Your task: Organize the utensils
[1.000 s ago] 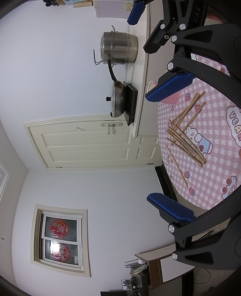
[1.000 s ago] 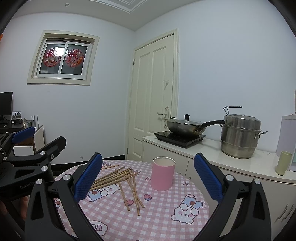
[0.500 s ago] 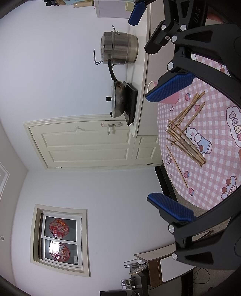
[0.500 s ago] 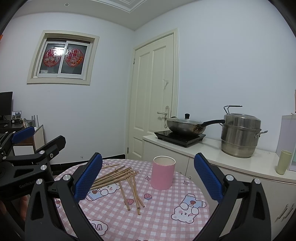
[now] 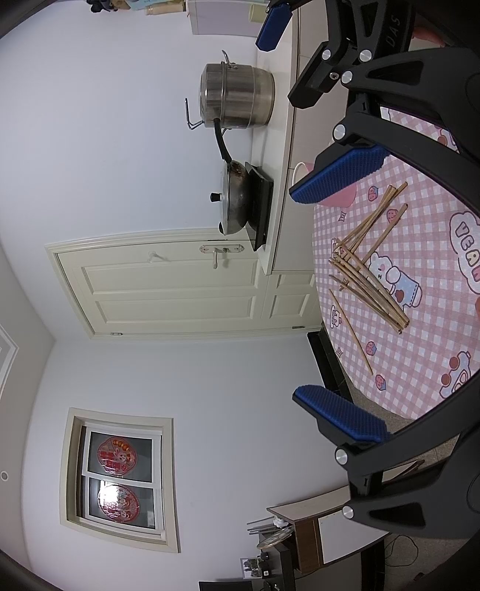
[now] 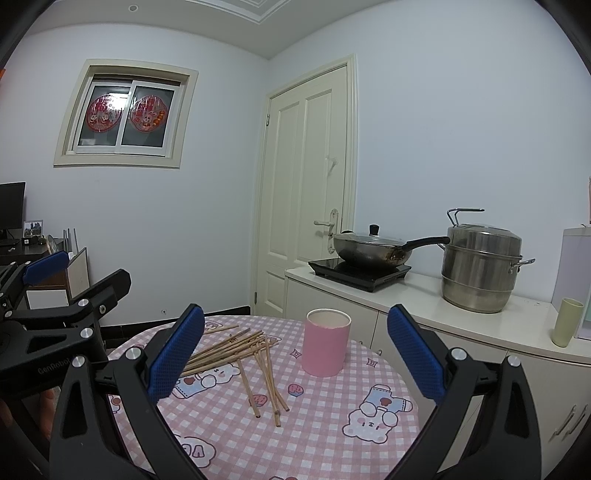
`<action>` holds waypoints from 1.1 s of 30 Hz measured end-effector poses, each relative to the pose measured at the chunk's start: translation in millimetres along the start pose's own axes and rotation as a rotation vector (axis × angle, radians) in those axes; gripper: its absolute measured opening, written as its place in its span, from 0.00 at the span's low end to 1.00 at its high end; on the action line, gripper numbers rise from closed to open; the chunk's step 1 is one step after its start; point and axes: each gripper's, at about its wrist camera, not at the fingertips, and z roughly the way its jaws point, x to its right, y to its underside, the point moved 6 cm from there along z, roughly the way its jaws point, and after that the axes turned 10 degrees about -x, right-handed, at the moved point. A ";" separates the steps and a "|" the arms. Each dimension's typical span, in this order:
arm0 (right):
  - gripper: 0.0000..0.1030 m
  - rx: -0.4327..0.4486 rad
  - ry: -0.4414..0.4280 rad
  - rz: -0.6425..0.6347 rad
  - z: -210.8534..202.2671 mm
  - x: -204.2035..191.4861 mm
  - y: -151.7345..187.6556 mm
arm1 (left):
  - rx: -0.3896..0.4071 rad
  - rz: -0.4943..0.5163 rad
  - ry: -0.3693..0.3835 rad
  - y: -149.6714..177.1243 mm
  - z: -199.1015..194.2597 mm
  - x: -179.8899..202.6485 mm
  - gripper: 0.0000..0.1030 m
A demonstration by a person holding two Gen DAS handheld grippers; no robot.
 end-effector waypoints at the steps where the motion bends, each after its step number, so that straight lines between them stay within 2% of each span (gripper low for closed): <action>1: 0.93 0.000 0.000 0.000 0.0 -0.1 0.4 | 0.000 0.000 0.000 -0.1 0.1 0.1 0.94; 33: 0.93 -0.007 -0.001 -0.002 1.5 -1.6 3.8 | -0.001 0.002 -0.003 2.2 1.2 -1.1 0.94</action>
